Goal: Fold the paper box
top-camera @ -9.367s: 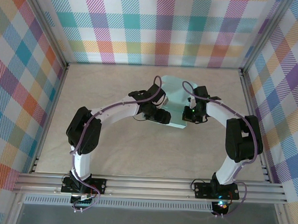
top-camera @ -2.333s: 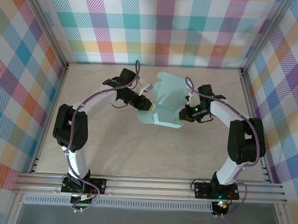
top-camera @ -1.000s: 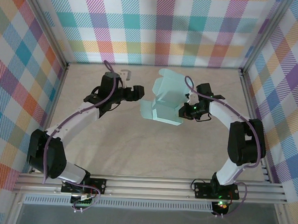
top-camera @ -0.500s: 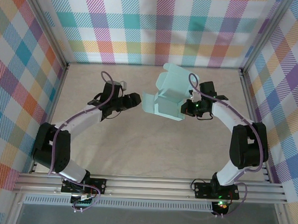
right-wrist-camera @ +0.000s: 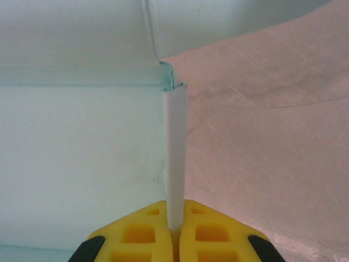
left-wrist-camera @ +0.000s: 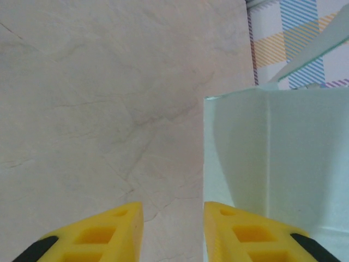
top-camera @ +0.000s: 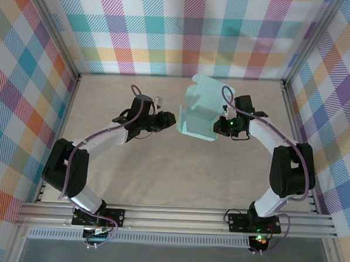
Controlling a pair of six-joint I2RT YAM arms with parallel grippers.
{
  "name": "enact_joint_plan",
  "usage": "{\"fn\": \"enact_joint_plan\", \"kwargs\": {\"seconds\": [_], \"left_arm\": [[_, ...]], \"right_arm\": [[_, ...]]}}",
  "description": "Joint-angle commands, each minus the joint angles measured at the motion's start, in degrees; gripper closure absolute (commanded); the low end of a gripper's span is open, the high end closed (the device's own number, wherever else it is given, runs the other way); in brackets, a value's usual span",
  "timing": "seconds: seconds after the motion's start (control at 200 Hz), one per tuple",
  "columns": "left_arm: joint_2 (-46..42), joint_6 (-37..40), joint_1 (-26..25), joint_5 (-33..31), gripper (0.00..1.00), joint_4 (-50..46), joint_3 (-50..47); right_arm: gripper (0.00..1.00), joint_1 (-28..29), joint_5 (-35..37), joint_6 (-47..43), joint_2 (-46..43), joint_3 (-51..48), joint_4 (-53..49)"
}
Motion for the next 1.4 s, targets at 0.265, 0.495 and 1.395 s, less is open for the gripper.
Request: {"fn": "enact_joint_plan", "kwargs": {"seconds": [0.265, 0.495, 1.395], "left_arm": [[4.4, -0.6, -3.2, 2.6, 0.67, -1.2, 6.3], [7.4, -0.7, -3.4, 2.3, 0.68, -0.8, 6.5], [16.4, 0.9, -6.7, -2.1, 0.73, -5.0, 9.3]], "right_arm": [[1.00, 1.9, 8.6, -0.3, 2.5, 2.4, -2.8], [1.00, 3.0, 11.9, -0.8, 2.3, 2.3, -3.8], [1.00, 5.8, 12.2, 0.4, 6.2, 3.3, -2.7]]}}
